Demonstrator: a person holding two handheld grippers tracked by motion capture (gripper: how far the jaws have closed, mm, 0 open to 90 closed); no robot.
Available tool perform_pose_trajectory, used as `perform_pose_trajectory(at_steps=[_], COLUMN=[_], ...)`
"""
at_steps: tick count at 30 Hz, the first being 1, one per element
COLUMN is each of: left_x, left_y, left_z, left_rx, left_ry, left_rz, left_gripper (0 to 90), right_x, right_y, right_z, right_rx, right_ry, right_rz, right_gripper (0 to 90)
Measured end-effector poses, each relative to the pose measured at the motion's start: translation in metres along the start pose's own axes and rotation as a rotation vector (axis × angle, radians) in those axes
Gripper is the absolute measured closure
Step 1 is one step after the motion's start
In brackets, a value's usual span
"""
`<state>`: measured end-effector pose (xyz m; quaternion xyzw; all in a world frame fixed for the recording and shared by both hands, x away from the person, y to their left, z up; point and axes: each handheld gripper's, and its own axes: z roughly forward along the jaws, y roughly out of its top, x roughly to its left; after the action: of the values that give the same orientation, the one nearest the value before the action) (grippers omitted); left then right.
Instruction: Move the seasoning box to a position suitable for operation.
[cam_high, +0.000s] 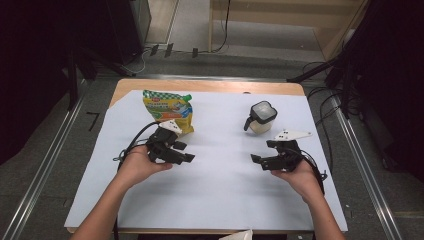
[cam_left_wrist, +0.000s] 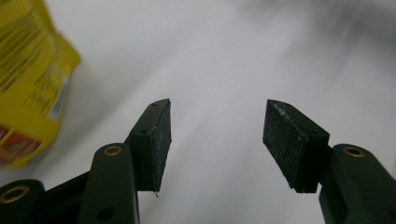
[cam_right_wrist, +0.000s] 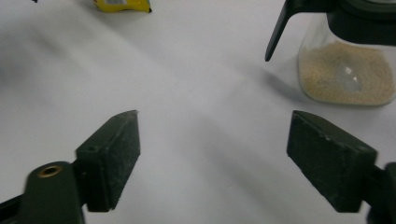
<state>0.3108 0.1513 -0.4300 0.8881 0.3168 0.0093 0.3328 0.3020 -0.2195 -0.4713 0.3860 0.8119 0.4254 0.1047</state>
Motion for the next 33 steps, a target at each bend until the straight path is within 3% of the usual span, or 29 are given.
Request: perform_pose_trajectory(at_steps=[1,5,6,7,8,13,16,27,33], left_x=[-0.004,-0.008,-0.009,-0.013,-0.014,-0.011,-0.01,-0.01,-0.012], left_y=[0.005,0.007,0.006,0.001,-0.001,-0.008,-0.01,-0.008,-0.008], left_z=[0.002,0.004,0.004,0.004,0.005,0.007,0.008,0.007,0.007], left_rx=[-0.012,-0.013,-0.009,-0.014,-0.013,0.011,0.019,-0.008,-0.012], left_ry=[0.015,0.013,0.015,0.031,0.035,0.007,-0.005,-0.036,-0.049], left_rz=[0.03,0.04,0.058,0.114,0.121,0.093,0.072,0.07,0.074], left_gripper=[43.3,43.7,43.8,40.4,38.6,33.0,34.7,39.1,38.7], right_x=[0.001,0.004,0.004,0.005,0.006,0.006,0.006,0.009,0.009], right_y=[0.0,0.002,0.003,0.004,0.004,0.005,0.005,0.003,0.003], right_z=[-0.001,-0.004,-0.004,-0.006,-0.006,-0.005,0.0,0.004,0.003], right_rx=[-0.005,-0.021,-0.024,-0.036,-0.041,-0.039,-0.01,0.01,0.007], right_ry=[-0.003,0.001,0.008,0.018,0.014,0.026,0.036,0.032,0.045], right_rz=[-0.001,-0.007,-0.005,-0.002,-0.003,-0.01,-0.004,-0.034,-0.053], right_gripper=[22.4,27.8,30.2,31.0,31.7,35.5,35.4,34.8,38.9])
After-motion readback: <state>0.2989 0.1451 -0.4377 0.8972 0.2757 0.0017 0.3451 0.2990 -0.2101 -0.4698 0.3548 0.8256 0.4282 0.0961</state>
